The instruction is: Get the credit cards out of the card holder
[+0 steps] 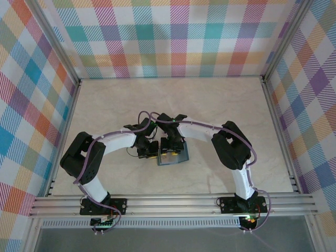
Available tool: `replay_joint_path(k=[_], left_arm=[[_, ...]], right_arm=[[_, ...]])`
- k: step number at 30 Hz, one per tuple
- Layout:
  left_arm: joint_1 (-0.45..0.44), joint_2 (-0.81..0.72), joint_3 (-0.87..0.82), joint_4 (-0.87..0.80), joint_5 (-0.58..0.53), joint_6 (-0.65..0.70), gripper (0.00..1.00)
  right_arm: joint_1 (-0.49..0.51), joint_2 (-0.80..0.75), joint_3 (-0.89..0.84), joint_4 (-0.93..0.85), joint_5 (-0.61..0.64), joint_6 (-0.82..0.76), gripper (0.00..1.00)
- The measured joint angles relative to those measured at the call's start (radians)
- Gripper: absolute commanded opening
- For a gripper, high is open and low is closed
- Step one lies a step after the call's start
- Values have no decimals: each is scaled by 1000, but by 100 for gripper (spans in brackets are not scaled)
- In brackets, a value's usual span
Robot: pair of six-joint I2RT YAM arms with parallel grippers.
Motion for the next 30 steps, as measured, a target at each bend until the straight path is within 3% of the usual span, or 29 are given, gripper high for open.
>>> replay_joint_path(k=[18, 30], left_arm=[[0, 0, 0, -1, 0, 0, 6], [0, 0, 0, 0, 0, 0, 6]], right_arm=[[0, 13, 61, -187, 197, -31, 63], [-11, -4, 5, -212, 243, -40, 63]])
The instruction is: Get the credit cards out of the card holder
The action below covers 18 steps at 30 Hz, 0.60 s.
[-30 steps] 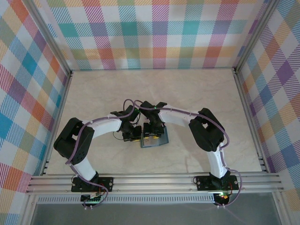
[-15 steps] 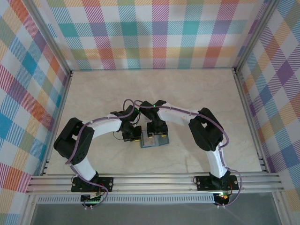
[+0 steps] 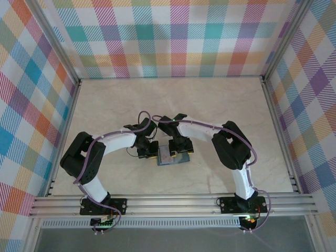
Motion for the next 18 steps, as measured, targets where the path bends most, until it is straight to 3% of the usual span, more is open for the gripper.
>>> replay_joint_path(k=[18], left_arm=[[0, 0, 9, -24, -3, 3, 6]], right_arm=[[-17, -54, -48, 16, -13, -5, 62]])
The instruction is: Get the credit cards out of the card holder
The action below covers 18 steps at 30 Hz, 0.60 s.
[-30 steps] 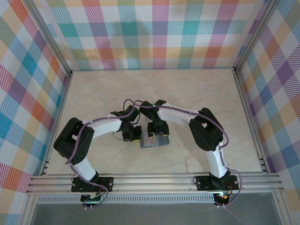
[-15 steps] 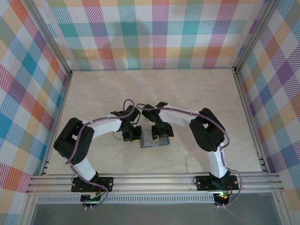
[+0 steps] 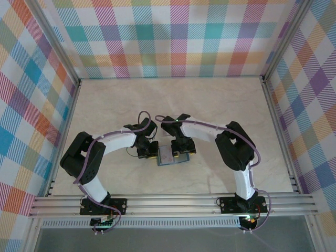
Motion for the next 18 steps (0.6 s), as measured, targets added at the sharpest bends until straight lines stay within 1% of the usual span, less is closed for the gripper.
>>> replay_joint_path(k=[3, 6, 7, 10, 13, 18], left_arm=[[0, -3, 11, -13, -4, 0, 6], [0, -16, 20, -29, -4, 0, 6], [0, -22, 21, -30, -4, 0, 6], [-5, -40, 24, -31, -3, 0, 5], [-11, -51, 26, -27, 1, 0, 5], [-33, -51, 26, -16, 26, -9, 3]], right_arm=[[0, -40, -3, 9, -18, -2, 61], [-1, -72, -3, 24, -44, -3, 57], [-2, -80, -3, 29, -51, -3, 54], [-4, -103, -10, 55, -85, -6, 39], [-15, -136, -46, 116, -152, -9, 26], [-67, -171, -170, 291, -328, 5, 16]])
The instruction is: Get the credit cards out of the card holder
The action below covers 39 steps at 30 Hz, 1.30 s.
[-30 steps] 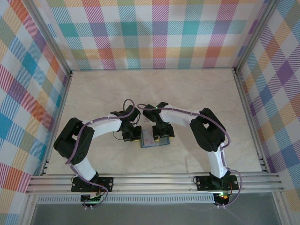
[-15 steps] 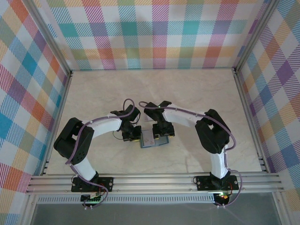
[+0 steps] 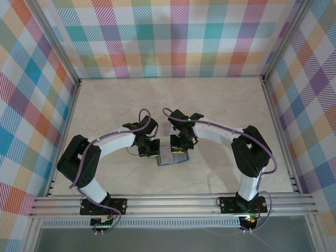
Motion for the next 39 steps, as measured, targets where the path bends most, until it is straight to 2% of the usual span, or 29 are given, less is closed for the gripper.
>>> replay_joint_path(k=[6, 15, 39], left_arm=[[-26, 0, 0, 53, 47, -27, 0], [-29, 40, 0, 92, 60, -48, 0], [-31, 55, 0, 44, 5, -36, 0]], right_arm=[[-40, 1, -101, 175, -151, 17, 16], [-47, 33, -122, 315, -231, 27, 23], [-47, 79, -132, 329, -218, 22, 38]])
